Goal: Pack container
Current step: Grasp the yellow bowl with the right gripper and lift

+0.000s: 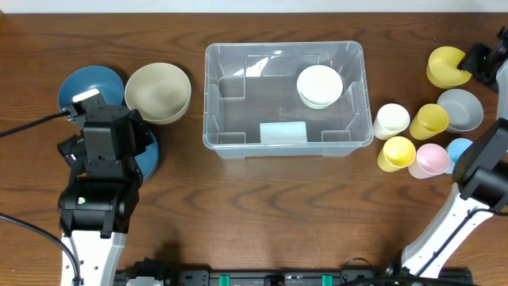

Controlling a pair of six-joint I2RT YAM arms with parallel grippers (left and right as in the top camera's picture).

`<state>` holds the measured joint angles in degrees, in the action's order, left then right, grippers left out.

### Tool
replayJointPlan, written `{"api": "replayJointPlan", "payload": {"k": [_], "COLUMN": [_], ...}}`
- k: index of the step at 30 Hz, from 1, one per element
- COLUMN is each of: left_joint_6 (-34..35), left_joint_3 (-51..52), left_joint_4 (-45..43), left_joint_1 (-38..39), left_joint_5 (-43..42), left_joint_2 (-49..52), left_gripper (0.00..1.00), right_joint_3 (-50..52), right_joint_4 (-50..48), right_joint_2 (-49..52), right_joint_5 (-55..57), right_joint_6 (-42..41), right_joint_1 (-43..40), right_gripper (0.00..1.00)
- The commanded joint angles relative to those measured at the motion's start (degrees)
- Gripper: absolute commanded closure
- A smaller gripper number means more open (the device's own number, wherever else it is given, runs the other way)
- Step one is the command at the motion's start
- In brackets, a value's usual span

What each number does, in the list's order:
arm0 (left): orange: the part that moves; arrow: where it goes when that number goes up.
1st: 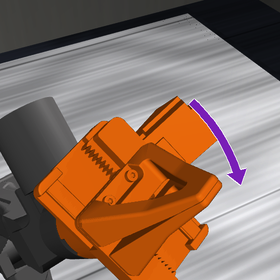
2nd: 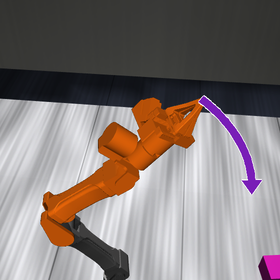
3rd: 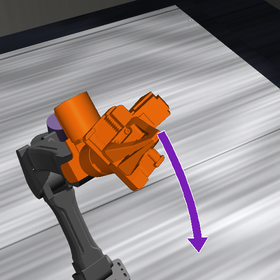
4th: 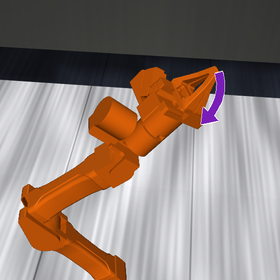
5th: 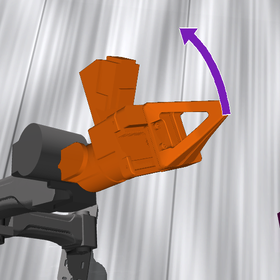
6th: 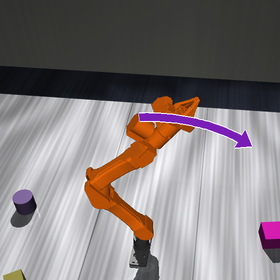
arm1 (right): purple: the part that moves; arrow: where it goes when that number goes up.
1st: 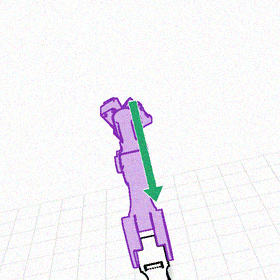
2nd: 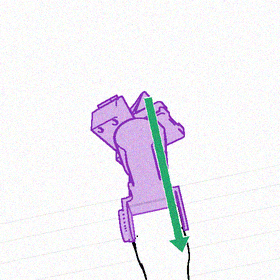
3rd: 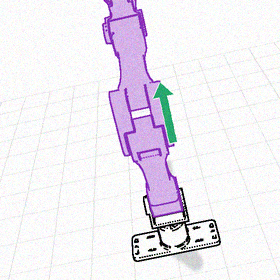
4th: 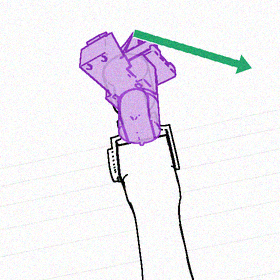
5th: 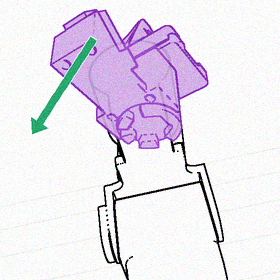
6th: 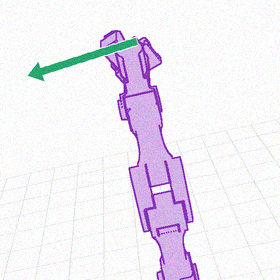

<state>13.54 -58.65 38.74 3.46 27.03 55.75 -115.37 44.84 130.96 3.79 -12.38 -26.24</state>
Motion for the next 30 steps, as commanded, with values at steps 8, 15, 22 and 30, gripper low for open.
{"api": "replayJointPlan", "payload": {"k": [8, 15, 22, 30], "left_joint_6": [0.5, 0.5, 0.5, 0.5], "left_joint_3": [-1.2, -1.2, -1.2, -1.2], "left_joint_4": [0.0, 0.0, 0.0, 0.0], "left_joint_1": [-0.3, -0.3, -0.3, -0.3], "left_joint_5": [1.1, 1.1, 1.1, 1.1], "left_joint_2": [0.1, 0.1, 0.1, 0.1], "left_gripper": [0.02, 0.02, 0.02, 0.02], "right_joint_3": [0.1, 0.0, -0.2, -5.7], "right_joint_4": [-2.8, -4.4, -3.9, 1.3], "right_joint_2": [8.5, 8.9, 8.7, 6.6], "right_joint_5": [0.7, 0.5, 0.5, 0.5], "right_joint_6": [-1.3, -1.3, -1.3, -2.0], "right_joint_1": [-1.4, -1.3, -1.3, -1.3], "right_gripper": [0.37, 0.55, 0.85, 0.99]}}
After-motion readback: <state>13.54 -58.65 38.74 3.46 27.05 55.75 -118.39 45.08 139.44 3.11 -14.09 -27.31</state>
